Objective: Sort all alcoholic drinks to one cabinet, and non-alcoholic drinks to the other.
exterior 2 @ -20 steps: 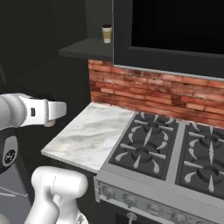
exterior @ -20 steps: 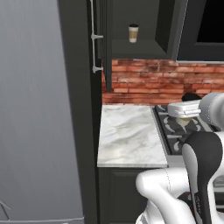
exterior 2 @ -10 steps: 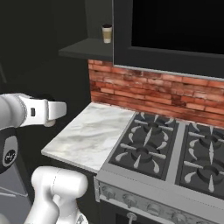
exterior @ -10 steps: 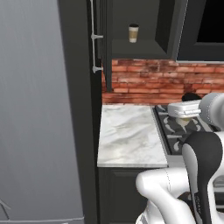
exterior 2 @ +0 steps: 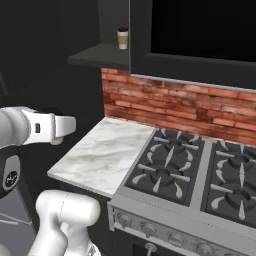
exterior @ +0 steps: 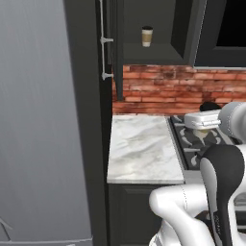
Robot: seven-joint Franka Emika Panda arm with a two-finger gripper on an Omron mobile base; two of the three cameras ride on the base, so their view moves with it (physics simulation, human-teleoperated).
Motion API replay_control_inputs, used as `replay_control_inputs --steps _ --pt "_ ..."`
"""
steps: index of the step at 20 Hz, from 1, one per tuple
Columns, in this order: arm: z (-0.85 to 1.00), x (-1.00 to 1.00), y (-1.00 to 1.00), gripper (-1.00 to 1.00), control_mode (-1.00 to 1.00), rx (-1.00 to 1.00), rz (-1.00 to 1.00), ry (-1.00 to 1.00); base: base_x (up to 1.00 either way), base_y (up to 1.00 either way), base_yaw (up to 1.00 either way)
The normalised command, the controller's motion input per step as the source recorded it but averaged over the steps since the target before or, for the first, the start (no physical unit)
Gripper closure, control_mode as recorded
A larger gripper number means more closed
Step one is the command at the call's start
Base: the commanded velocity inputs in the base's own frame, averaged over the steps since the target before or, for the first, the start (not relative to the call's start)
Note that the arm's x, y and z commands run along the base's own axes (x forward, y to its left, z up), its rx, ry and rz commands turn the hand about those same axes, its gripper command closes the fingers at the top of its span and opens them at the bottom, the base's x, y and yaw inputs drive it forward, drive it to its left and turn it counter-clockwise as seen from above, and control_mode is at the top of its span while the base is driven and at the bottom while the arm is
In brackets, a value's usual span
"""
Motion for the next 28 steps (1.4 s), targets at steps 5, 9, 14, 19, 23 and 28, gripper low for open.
replay_control_inputs --steps 5,9,14,19,23,28 --pt "-0.01 0.00 0.02 1.00 -1.00 0.00 0.02 0.02 0.00 0.01 0.01" --pt "0.05 0.01 0.00 1.00 -1.00 0.00 0.09 0.00 0.00 0.00 0.00" --pt "0.18 0.06 0.00 1.00 -1.00 0.00 0.10 0.00 0.00 0.00 0.00" --pt "0.22 0.11 0.05 1.00 -1.00 0.00 0.09 0.01 0.00 0.00 0.00" --pt "0.27 0.15 0.11 1.00 -1.00 0.00 0.05 0.02 0.00 0.00 0.00" --pt "0.28 0.14 0.11 1.00 -1.00 0.00 0.01 0.00 0.00 0.00 0.00"
